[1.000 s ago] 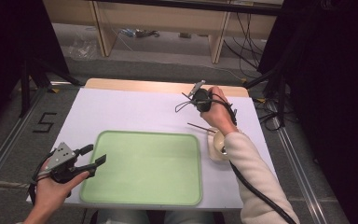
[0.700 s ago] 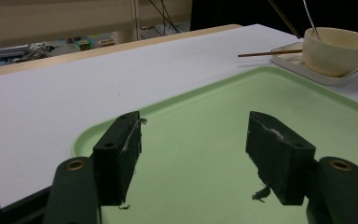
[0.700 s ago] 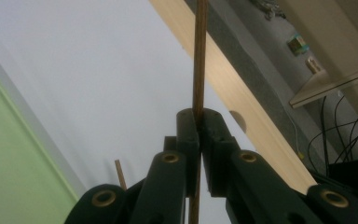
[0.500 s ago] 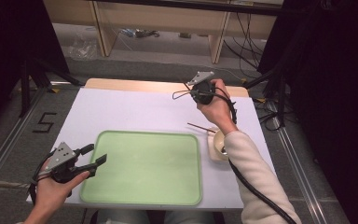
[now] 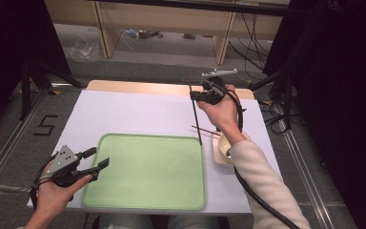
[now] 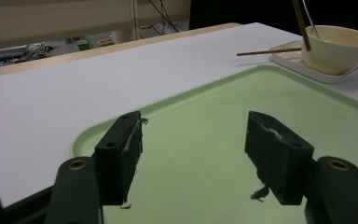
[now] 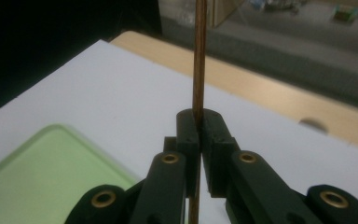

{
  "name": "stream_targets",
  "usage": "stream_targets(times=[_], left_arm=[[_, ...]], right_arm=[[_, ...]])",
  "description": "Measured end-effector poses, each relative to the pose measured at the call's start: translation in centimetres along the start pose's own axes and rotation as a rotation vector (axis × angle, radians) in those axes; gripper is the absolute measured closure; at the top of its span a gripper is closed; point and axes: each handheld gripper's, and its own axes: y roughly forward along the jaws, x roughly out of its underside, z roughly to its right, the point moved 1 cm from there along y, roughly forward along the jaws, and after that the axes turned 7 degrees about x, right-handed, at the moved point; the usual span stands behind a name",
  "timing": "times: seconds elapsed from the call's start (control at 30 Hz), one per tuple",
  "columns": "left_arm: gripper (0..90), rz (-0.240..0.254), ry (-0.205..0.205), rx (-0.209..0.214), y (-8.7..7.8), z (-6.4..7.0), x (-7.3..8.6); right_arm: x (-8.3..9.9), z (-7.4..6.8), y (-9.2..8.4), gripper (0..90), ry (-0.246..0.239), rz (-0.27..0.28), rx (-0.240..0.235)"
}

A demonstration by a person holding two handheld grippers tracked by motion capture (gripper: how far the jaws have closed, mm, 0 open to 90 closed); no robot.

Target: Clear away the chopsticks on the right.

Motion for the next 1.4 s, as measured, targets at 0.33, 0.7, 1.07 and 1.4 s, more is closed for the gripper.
stream_targets(times=[0.33,0.7,1.07,1.4], left_arm=[[36.4,-0.008,-0.005,-0.003,0.0,0.1,0.0],[36.6,-0.018,0.013,-0.002,0.1,0.0,0.0],[36.6,-0.012,0.026,0.01,0.1,-0.1,0.0],[36.7,-0.017,0.016,0.003,0.1,0.1,0.0]], right_arm=[[5.7,-0.7,-0.8,87.5,0.206,-0.16,-0.059],[10.7,-0.8,0.1,87.4,0.266,-0.223,-0.074],[13.0,-0.6,1.6,87.2,0.357,-0.29,-0.053],[14.6,-1.1,2.3,86.9,0.447,-0.392,-0.041]])
